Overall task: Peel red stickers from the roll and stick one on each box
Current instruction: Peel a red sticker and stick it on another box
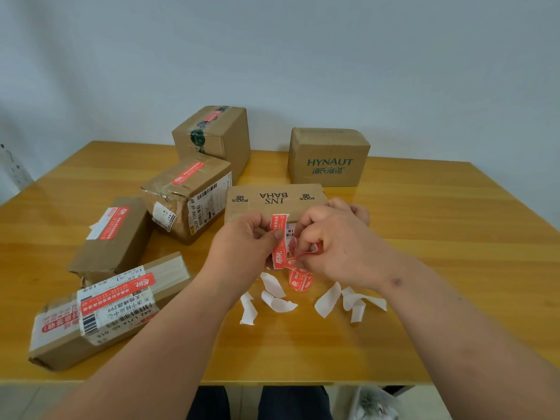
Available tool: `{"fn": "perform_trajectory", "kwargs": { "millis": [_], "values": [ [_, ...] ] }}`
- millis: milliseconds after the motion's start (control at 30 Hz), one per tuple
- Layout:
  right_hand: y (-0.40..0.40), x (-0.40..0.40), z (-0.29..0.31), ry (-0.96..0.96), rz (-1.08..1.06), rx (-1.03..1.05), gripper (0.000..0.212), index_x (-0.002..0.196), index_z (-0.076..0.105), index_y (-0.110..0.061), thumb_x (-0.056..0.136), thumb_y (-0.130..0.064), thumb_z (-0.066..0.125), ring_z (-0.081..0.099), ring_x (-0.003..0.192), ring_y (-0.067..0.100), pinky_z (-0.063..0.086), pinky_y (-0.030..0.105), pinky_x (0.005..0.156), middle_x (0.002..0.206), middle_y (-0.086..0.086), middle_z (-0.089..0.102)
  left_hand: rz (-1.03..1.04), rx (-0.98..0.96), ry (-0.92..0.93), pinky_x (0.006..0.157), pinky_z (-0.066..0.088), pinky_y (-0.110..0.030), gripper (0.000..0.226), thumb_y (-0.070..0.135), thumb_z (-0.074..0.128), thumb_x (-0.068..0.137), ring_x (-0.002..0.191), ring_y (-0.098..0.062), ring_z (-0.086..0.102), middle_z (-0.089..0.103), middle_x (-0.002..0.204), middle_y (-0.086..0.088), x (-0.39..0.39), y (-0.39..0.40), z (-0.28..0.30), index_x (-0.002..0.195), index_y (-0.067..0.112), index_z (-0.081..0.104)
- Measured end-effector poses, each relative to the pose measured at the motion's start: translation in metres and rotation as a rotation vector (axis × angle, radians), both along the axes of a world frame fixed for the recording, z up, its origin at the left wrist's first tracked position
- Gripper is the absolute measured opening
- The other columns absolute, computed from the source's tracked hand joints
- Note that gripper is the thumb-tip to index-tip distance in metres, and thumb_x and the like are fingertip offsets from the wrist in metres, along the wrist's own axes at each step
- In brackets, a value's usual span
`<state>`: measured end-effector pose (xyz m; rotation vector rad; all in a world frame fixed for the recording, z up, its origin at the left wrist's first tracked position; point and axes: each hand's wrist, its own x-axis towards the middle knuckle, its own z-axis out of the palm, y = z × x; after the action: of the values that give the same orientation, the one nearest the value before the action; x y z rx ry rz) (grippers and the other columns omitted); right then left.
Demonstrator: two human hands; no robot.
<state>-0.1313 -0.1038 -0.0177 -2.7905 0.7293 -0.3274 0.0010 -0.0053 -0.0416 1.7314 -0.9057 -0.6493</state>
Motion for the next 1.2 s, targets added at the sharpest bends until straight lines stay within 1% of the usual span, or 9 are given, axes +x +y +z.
{"fn": "perform_trajectory", "kwargs": {
  "millis": [100, 267, 433, 533, 667, 767, 933, 1133, 1200],
  "values": [
    [0.0, -0.001, 0.001, -0.017, 0.002, 0.012, 0.007, 0.074, 0.072, -0.033, 0.073, -0.034, 0.079, 0.032, 0.109, 0.006, 0.014, 0.039, 0.103, 0.098, -0.026, 0.054, 0.034, -0.019, 0.02, 0.069, 0.061, -0.037, 0.01, 0.021, 0.062, 0.094, 0.066, -0.019, 0.071, 0.073, 0.07, -0.001, 0.001, 0.0, 0.0, 0.085, 0.023, 0.067],
    [0.001, -0.003, 0.004, -0.004, 0.011, 0.061, 0.008, 0.072, 0.07, -0.035, 0.073, -0.034, 0.078, 0.031, 0.107, 0.006, 0.014, 0.036, 0.101, 0.098, -0.028, 0.053, 0.077, -0.019, 0.03, 0.057, 0.055, -0.02, 0.007, 0.021, 0.061, 0.094, 0.062, -0.009, 0.07, 0.073, 0.072, 0.004, 0.003, -0.002, -0.001, 0.09, 0.022, 0.066],
    [0.001, -0.006, 0.004, 0.018, 0.017, 0.08, 0.014, 0.066, 0.066, -0.037, 0.071, -0.034, 0.079, 0.03, 0.109, 0.005, 0.012, 0.035, 0.101, 0.101, -0.026, 0.056, 0.12, -0.036, 0.064, 0.056, 0.056, -0.017, 0.009, 0.021, 0.06, 0.095, 0.064, -0.008, 0.071, 0.073, 0.077, 0.003, 0.008, -0.002, 0.0, 0.087, 0.023, 0.063],
    [0.001, -0.005, 0.005, 0.027, 0.001, 0.059, 0.012, 0.072, 0.068, -0.035, 0.07, -0.039, 0.079, 0.031, 0.109, 0.006, 0.012, 0.036, 0.102, 0.104, -0.023, 0.054, 0.106, -0.046, 0.134, 0.06, 0.058, -0.022, 0.004, 0.02, 0.061, 0.094, 0.067, -0.011, 0.073, 0.075, 0.079, -0.001, 0.013, 0.0, 0.001, 0.092, 0.018, 0.065],
    [0.0, 0.001, 0.009, -0.067, -0.043, 0.084, 0.018, 0.086, 0.064, -0.041, 0.075, -0.054, 0.069, 0.037, 0.109, 0.008, 0.018, 0.037, 0.101, 0.107, -0.022, 0.05, -0.011, -0.045, 0.229, 0.063, 0.054, -0.025, 0.007, 0.02, 0.066, 0.09, 0.066, -0.011, 0.071, 0.075, 0.075, 0.0, 0.011, 0.004, 0.003, 0.096, 0.016, 0.068],
    [-0.002, 0.007, 0.009, -0.196, -0.086, 0.172, 0.008, 0.081, 0.063, -0.043, 0.084, -0.05, 0.061, 0.047, 0.107, 0.005, 0.032, 0.043, 0.103, 0.099, -0.022, 0.054, -0.093, -0.04, 0.259, 0.057, 0.05, -0.018, 0.011, 0.018, 0.068, 0.088, 0.064, -0.01, 0.07, 0.075, 0.076, -0.002, 0.008, 0.007, 0.006, 0.098, 0.014, 0.068],
    [0.0, 0.006, 0.01, -0.256, -0.118, 0.322, 0.011, 0.081, 0.065, -0.033, 0.089, -0.037, 0.059, 0.062, 0.085, 0.001, 0.052, 0.039, 0.085, 0.088, -0.019, 0.064, -0.193, -0.019, 0.243, 0.06, 0.052, -0.02, 0.012, 0.015, 0.067, 0.088, 0.068, -0.013, 0.072, 0.076, 0.079, -0.007, 0.006, 0.012, 0.01, 0.099, 0.01, 0.067],
    [0.003, 0.003, 0.016, -0.246, -0.139, 0.404, 0.012, 0.08, 0.068, -0.022, 0.088, -0.024, 0.06, 0.066, 0.077, 0.004, 0.058, 0.031, 0.071, 0.082, -0.018, 0.068, -0.251, 0.053, 0.18, 0.078, 0.058, -0.033, 0.016, 0.021, 0.068, 0.088, 0.079, -0.017, 0.074, 0.077, 0.084, -0.003, 0.007, 0.014, 0.01, 0.102, 0.013, 0.066],
    [0.003, 0.002, 0.017, -0.255, -0.144, 0.437, 0.013, 0.08, 0.07, -0.019, 0.087, -0.022, 0.06, 0.067, 0.076, 0.006, 0.058, 0.029, 0.066, 0.079, -0.017, 0.069, -0.197, 0.057, 0.12, 0.075, 0.059, -0.032, 0.02, 0.029, 0.068, 0.088, 0.078, -0.014, 0.073, 0.076, 0.085, 0.001, 0.006, 0.014, 0.009, 0.104, 0.018, 0.063]
  ]
}}
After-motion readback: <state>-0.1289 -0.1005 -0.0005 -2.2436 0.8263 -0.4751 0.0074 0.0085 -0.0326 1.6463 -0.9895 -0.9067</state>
